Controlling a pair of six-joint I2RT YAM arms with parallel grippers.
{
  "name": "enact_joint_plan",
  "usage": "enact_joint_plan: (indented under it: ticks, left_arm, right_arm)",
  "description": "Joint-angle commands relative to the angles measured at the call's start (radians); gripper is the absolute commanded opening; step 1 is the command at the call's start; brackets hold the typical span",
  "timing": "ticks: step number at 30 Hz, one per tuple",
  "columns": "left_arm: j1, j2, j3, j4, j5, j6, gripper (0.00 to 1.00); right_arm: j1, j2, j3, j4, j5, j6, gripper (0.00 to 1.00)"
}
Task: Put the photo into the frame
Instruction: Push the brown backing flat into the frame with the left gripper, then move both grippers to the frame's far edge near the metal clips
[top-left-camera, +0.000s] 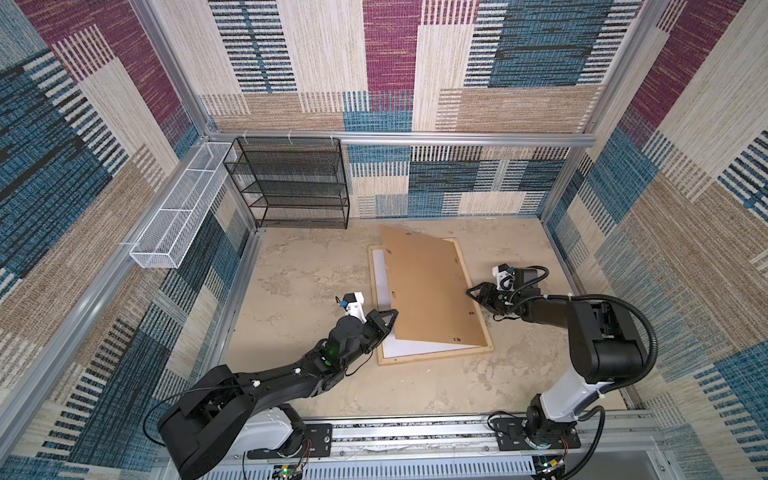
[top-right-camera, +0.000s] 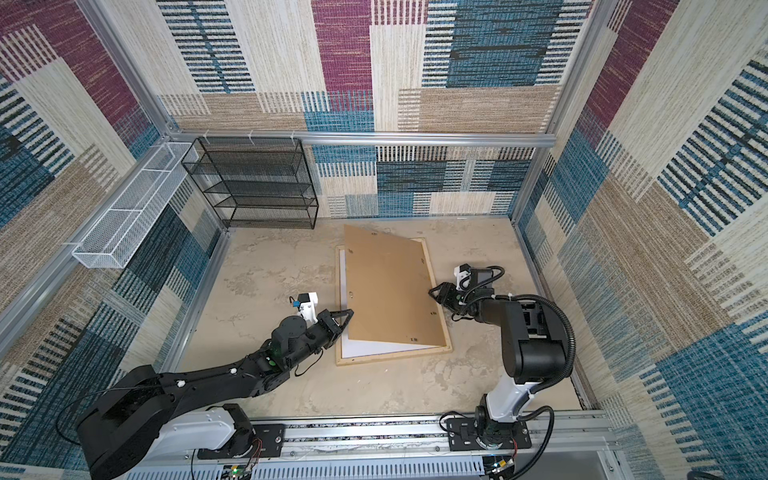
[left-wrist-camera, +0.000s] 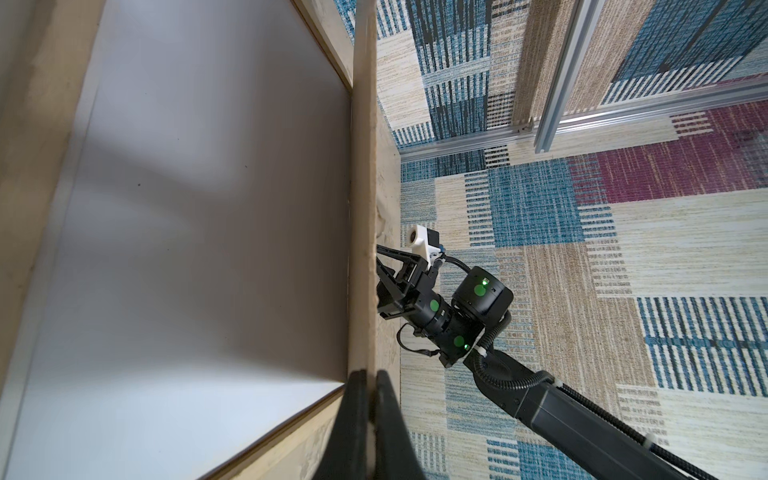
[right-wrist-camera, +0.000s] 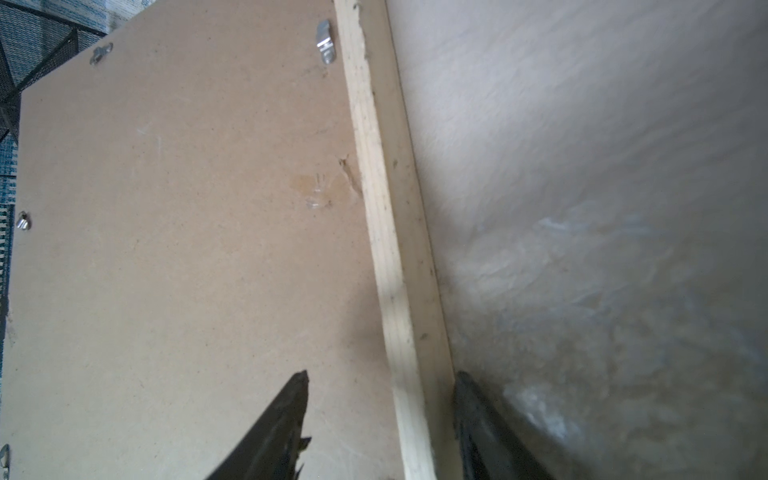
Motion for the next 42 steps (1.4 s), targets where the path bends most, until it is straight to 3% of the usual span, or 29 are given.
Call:
enact_joint_plan:
  ticks: [1, 4, 9, 22, 27, 34, 42]
  left_arm:
    - [-0.002, -0.043, 0.015, 0.002, 0.024, 0.007, 0.32]
    - [-0.002, -0.090, 0.014, -0.067, -0.002, 0.016, 0.46]
    - [-0.002, -0.161, 0.025, -0.247, -0.052, 0.021, 0.55]
    - [0.000, -0.276, 0.040, -0.481, -0.129, 0.044, 0.59]
    - [0.001, -0.299, 0.109, -0.728, -0.196, 0.103, 0.60]
    - [0.015, -0.177, 0.314, -1.080, -0.310, 0.308, 0.61]
    - [0.085, 0.077, 0.442, -1.121, -0.201, 0.453, 0.53]
  right_arm:
    - [0.005, 0.000, -0.004, 0.003, -0.063, 0.014, 0.58]
    - [0.005, 0.002, -0.002, 0.005, -0.063, 0.015, 0.58]
    - [0.005, 0.003, -0.001, 0.002, -0.058, 0.012, 0.58]
    - [0.005, -0.001, 0.011, -0.021, -0.034, -0.001, 0.58]
    - [0.005, -0.001, 0.027, -0.037, -0.013, -0.009, 0.58]
    - [0.005, 0.005, 0.077, -0.072, 0.037, -0.031, 0.58]
    - [0.006, -0.028, 0.124, -0.085, 0.078, -0.042, 0.57]
